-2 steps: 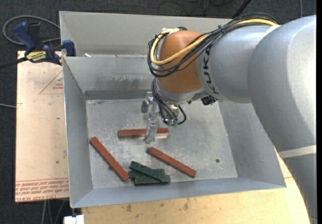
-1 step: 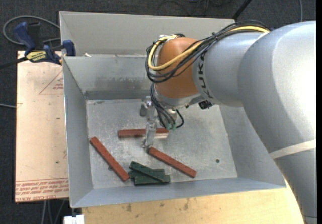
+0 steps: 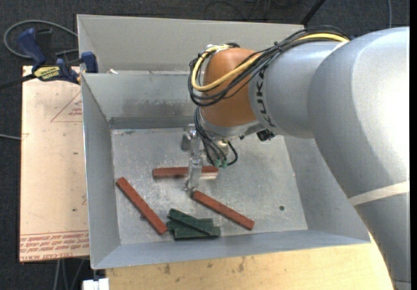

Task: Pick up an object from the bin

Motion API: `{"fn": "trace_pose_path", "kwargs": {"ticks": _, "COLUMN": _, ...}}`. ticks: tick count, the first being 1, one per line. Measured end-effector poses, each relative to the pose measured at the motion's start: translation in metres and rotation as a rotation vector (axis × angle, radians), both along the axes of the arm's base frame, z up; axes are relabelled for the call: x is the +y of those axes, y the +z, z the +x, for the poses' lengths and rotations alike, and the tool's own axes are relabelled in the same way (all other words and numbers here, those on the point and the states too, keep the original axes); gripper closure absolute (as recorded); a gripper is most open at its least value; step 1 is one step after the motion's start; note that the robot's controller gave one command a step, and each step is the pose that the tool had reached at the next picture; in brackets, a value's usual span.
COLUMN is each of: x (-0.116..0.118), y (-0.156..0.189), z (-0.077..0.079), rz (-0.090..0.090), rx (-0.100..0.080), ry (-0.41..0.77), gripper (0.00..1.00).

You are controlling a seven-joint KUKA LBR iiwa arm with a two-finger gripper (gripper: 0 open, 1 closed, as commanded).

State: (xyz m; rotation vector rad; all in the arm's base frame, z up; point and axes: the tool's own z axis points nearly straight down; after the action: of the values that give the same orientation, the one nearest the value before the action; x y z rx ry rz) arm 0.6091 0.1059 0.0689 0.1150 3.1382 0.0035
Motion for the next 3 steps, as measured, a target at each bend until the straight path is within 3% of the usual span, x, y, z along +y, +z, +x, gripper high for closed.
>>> {"fn": "trace_pose_path", "kwargs": {"ticks": 1, "x": 0.0, "y": 0.001, "z": 0.001, "rz": 0.0, "rx": -0.002, "ry": 0.0, "gripper": 1.0}}
{"fn": "trace_pose_path", "kwargs": {"ticks": 3, "x": 0.001, "y": 0.086, "z": 0.004, "rz": 0.0, "rx": -0.007, "ry": -0.001, "gripper": 1.0}}
